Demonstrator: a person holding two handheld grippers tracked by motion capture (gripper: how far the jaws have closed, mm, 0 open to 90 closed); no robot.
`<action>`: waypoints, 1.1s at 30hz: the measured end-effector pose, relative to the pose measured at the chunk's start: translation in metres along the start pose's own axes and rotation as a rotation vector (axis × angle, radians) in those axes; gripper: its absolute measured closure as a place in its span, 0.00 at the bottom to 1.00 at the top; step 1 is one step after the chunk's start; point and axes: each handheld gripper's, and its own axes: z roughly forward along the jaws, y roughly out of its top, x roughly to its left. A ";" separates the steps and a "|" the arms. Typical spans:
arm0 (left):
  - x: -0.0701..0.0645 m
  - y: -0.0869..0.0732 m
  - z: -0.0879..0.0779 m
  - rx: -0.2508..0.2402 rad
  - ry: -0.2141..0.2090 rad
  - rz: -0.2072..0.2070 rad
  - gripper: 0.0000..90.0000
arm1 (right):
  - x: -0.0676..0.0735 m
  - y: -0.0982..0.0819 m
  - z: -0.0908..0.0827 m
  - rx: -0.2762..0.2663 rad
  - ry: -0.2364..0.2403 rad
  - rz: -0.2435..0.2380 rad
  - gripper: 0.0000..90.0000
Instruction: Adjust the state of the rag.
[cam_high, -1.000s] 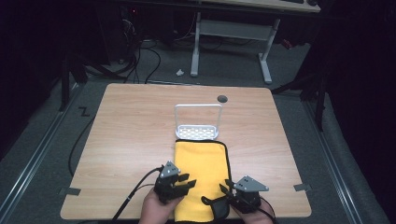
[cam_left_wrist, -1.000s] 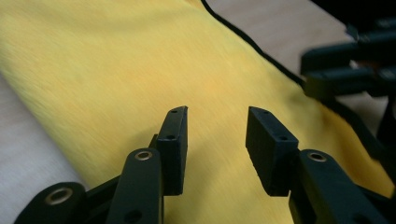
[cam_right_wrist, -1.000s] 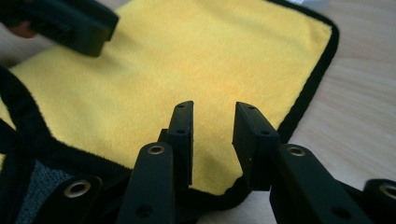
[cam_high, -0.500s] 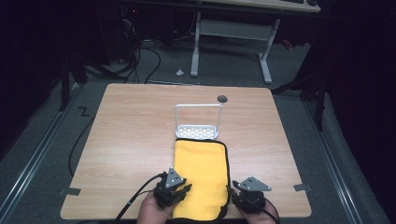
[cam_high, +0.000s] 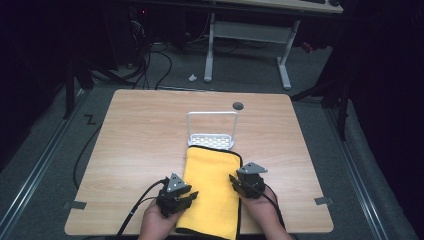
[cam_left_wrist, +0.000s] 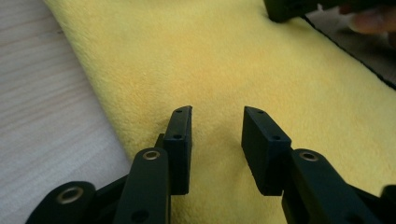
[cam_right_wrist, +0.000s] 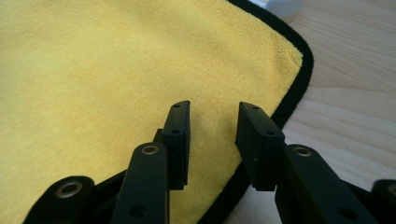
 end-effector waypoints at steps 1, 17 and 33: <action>-0.001 -0.002 -0.001 -0.004 -0.007 -0.003 0.71 | -0.001 0.001 0.001 0.001 0.011 0.013 0.76; 0.015 0.009 -0.014 -0.039 -0.009 -0.029 0.67 | 0.015 -0.027 -0.029 -0.008 0.076 -0.015 0.75; 0.054 0.079 0.051 0.027 0.191 -0.077 0.90 | 0.004 -0.022 -0.028 -0.069 0.034 0.005 0.75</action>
